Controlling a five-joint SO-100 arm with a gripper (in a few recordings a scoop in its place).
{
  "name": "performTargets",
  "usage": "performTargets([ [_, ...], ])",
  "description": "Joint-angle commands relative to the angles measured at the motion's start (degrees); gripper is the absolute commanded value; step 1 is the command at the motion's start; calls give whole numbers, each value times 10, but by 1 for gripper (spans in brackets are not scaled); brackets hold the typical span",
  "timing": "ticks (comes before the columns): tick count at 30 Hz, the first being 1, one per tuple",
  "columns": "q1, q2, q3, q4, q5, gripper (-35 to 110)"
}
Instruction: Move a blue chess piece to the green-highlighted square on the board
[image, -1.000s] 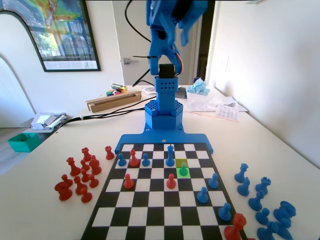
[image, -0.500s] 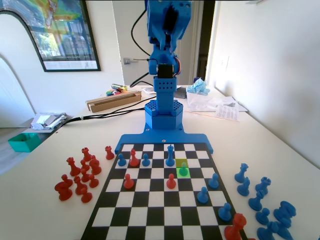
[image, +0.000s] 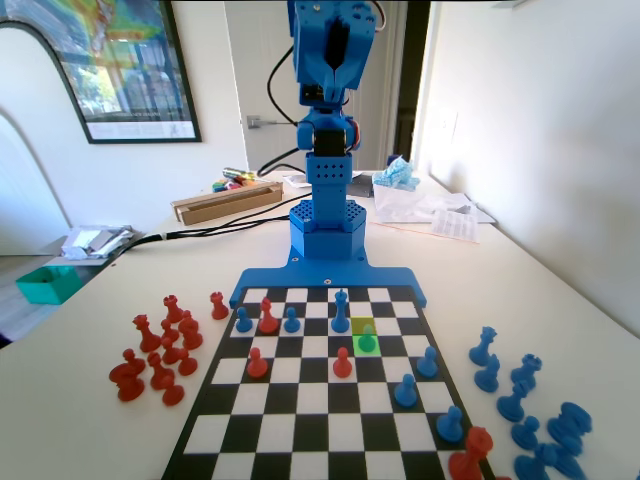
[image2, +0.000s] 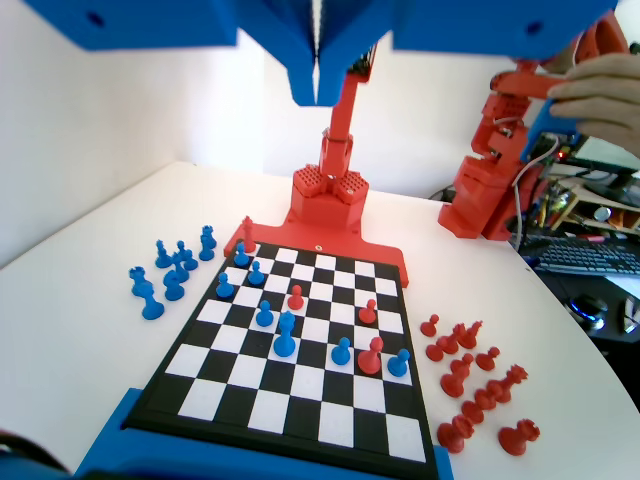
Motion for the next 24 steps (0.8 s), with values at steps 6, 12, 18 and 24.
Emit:
performTargets([
  [6,11,13,-4,-11,1,3],
  [12,15,14,-4,-11,3,3],
  [18,15,14,-4,-11,3,3],
  [24,15,14,-4,-11,3,3],
])
